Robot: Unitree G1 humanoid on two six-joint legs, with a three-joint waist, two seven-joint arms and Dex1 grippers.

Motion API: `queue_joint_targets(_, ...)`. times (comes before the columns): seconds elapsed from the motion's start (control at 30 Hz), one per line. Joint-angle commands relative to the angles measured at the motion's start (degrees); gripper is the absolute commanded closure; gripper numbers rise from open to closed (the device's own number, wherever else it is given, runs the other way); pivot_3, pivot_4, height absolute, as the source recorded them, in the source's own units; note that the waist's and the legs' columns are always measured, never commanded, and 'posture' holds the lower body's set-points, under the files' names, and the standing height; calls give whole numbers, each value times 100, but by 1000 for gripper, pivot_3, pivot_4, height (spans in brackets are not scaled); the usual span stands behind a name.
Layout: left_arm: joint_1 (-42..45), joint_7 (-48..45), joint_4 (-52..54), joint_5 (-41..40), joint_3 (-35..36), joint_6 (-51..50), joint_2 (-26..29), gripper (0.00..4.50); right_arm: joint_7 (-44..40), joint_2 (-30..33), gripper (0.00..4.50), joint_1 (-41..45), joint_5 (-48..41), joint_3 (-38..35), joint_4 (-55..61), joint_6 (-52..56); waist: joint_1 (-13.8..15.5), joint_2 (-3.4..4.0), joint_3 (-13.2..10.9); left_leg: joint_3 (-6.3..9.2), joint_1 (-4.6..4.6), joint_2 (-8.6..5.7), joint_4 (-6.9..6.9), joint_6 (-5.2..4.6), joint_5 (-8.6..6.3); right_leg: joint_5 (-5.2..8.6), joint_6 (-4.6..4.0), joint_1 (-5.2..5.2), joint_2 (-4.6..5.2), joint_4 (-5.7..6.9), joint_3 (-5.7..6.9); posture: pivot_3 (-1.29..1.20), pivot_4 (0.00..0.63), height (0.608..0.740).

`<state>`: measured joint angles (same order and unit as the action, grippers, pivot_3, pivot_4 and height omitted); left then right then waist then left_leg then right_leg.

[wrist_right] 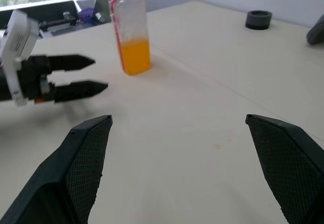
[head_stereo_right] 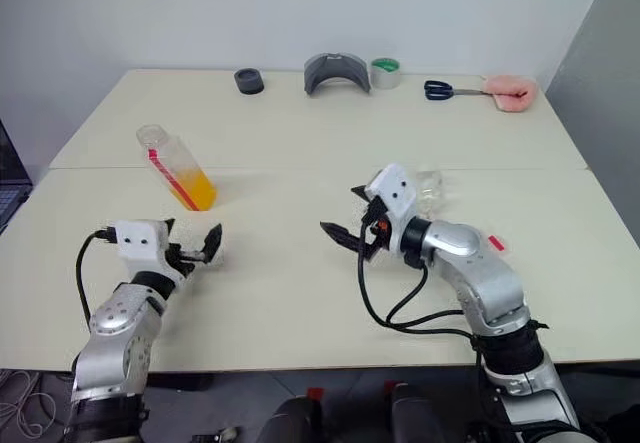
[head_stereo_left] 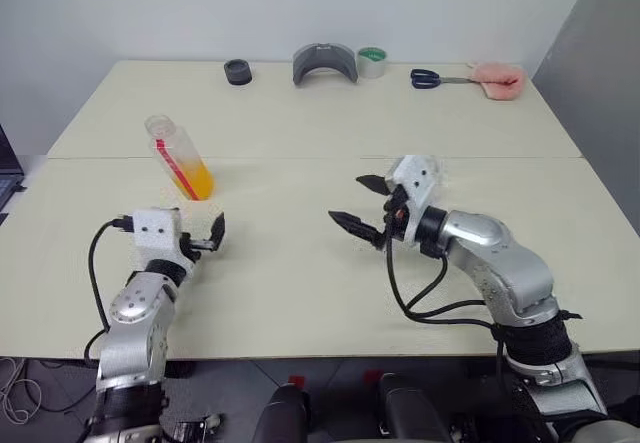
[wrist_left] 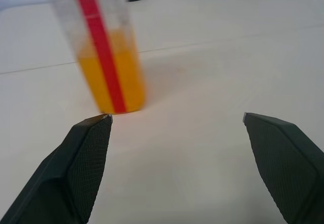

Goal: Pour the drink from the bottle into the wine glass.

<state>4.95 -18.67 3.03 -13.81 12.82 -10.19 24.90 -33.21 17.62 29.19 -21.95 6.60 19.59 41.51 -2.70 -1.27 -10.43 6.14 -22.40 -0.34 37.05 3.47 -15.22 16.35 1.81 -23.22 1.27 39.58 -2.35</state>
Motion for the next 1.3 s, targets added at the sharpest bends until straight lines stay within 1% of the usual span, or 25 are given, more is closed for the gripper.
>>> queue_joint_targets(0.03,215,-547,582,-192,-236,-153,202,46,195,183,0,143,-469,-767,411,433,20,0,0,-3,-1,-1,1,0,0,0,0,1,-1,-1,1,0,150,740)
queue_joint_targets(0.1,490,-1011,683,-443,-418,-409,323,46,380,510,0,233,-482,-1188,425,708,78,0,0,-6,-3,-2,2,-1,0,0,0,2,0,-2,2,0,150,740)
queue_joint_targets(0.2,763,-1526,704,-578,-667,-579,468,46,355,881,0,390,-1029,-1750,252,1476,89,0,1,-14,-10,-8,4,-1,-1,0,0,3,0,-11,4,0,150,740)
queue_joint_targets(0.3,1132,-2067,635,-672,-924,-668,588,46,408,1269,0,680,-1251,-2080,-323,2342,73,-1,0,-18,-9,-5,-1,-2,-1,0,0,3,-4,-15,2,0,150,740)
queue_joint_targets(0.37,1384,-2529,593,-770,-1108,-703,680,46,372,1555,0,953,-1291,-2140,-912,2823,60,0,0,-22,-7,-2,0,-3,-1,0,0,3,-8,-13,-1,0,150,740)
queue_joint_targets(0.47,1627,-3240,527,-727,-1421,-449,843,46,90,1981,0,1338,-1200,-1885,-1914,3092,43,0,0,-27,-4,-1,0,-5,0,0,-1,3,-11,-8,-2,0,150,740)
queue_joint_targets(0.53,1760,-3686,482,-818,-1560,-461,927,46,-182,2150,0,1613,-1196,-1658,-2536,3194,27,1,0,-33,-4,-1,-2,-5,0,1,-1,2,-11,-10,-6,0,150,740)
queue_joint_targets(0.6,1857,-3954,417,-858,-1622,-462,955,46,-381,2244,0,1816,-1144,-1462,-2983,3177,1,0,0,-38,-5,-1,-2,-6,0,0,-1,2,-11,-12,-9,0,150,740)
queue_joint_targets(0.7,1988,-4349,299,-720,-1836,-278,1014,46,-722,2242,0,2316,-1015,-1197,-4001,3151,-27,1,0,-38,-6,-1,0,-6,0,0,-1,2,-11,-11,-9,0,150,740)
queue_joint_targets(0.77,2050,-4445,223,-683,-1894,-205,990,46,-966,2257,0,2561,-924,-975,-4528,3153,-31,1,0,-38,-5,-2,1,-7,0,0,-1,2,-11,-9,-10,0,150,740)
queue_joint_targets(0.93,2115,-4495,-3,-582,-1901,-12,925,46,-1633,2242,0,2940,-617,-340,-5316,2995,-40,1,-1,-33,-9,-1,0,-7,0,0,-1,1,-11,-13,-6,0,150,740)
queue_joint_targets(1.07,2035,-4498,-83,-508,-1895,151,900,46,-2221,2182,0,3166,-184,291,-5876,2603,-44,2,-1,-33,-9,-3,3,-7,0,0,0,0,-9,-12,-7,0,150,740)
queue_joint_targets(1.17,1963,-4473,-83,-479,-1876,228,890,46,-2538,2051,0,3394,99,548,-6344,2307,-56,2,-1,-34,-8,-2,2,-7,0,0,0,-1,-9,-10,-7,0,150,740)
queue_joint_targets(1.3,1879,-4432,-50,-470,-1858,274,892,46,-2869,1832,0,3740,461,699,-7030,1931,-60,3,-1,-33,-8,-1,2,-6,0,0,0,-3,-9,-8,-7,0,150,740)
